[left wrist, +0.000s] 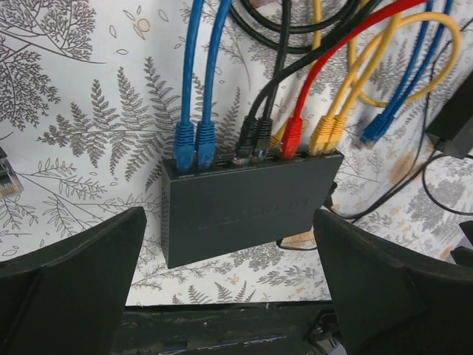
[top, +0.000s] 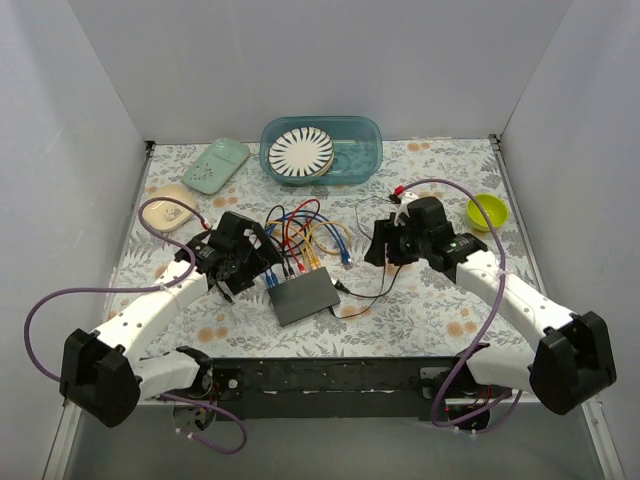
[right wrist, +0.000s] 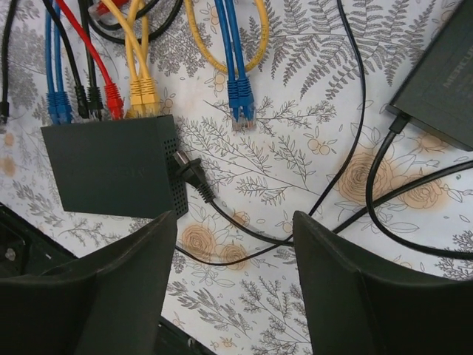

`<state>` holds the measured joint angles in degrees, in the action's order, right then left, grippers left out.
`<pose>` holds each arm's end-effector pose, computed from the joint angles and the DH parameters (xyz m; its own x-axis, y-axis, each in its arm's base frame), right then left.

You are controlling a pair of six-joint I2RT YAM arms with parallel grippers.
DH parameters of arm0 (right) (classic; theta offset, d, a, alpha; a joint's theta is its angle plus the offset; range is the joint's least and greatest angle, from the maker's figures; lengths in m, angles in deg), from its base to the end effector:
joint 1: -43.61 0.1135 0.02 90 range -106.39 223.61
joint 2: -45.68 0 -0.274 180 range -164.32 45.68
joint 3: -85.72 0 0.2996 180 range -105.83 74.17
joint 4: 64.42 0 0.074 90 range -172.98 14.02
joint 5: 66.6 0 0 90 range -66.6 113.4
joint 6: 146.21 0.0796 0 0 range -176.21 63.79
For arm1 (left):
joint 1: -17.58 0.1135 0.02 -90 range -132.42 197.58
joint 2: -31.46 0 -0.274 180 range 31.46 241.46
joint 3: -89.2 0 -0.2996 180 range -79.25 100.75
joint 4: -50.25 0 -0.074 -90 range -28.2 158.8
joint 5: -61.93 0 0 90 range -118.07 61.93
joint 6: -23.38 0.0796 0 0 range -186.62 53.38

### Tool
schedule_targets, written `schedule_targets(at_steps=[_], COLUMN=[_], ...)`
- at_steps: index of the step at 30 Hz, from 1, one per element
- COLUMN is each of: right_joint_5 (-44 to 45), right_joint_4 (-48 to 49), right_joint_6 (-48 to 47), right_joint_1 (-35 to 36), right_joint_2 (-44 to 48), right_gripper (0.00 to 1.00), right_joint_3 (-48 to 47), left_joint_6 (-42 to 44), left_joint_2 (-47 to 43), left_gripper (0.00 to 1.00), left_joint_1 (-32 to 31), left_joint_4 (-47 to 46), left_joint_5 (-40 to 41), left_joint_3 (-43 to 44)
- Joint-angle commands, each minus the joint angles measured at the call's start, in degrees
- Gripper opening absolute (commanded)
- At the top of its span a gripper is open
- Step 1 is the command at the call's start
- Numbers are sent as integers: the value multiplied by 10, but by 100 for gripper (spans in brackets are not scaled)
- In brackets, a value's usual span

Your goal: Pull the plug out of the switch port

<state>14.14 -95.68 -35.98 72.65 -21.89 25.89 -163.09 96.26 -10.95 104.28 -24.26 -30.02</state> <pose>0.2831 0.1718 0.2304 -0.7197 -0.0093 -0.6942 -0.3619 0.8583 0.3637 0.2515 -0.1307 0.2102 -0.3588 -0.9334 0.0036 -0.7909 0.3020 -0.5322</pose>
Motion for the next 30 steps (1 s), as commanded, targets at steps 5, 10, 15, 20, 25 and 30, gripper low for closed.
schedule_targets(at_steps=[5,10,15,20,25,30], right_joint_5=[4,-5,0,2,10,12], right_joint_4=[51,62,42,46,34,34], right_joint_6=[31,27,27,35,31,29], right_joint_1=[70,89,107,112,115,122], right_joint_2=[-123,-215,-283,-295,-308,-302], right_gripper=[66,60,52,50,50,49], right_joint_3=[-47,-103,-158,-139,-120,-97], left_joint_6=[-14,-21,-38,-30,-22,-26], left_joint_2=[45,43,13,52,129,142], left_gripper=[98,91,90,90,88,83], left_joint_1=[-1,0,1,3,4,3], left_joint_4=[29,12,6,-23,-51,-83], left_joint_5=[58,28,22,47,28,-8], left_joint_3=[7,-26,-71,-56,-46,-77])
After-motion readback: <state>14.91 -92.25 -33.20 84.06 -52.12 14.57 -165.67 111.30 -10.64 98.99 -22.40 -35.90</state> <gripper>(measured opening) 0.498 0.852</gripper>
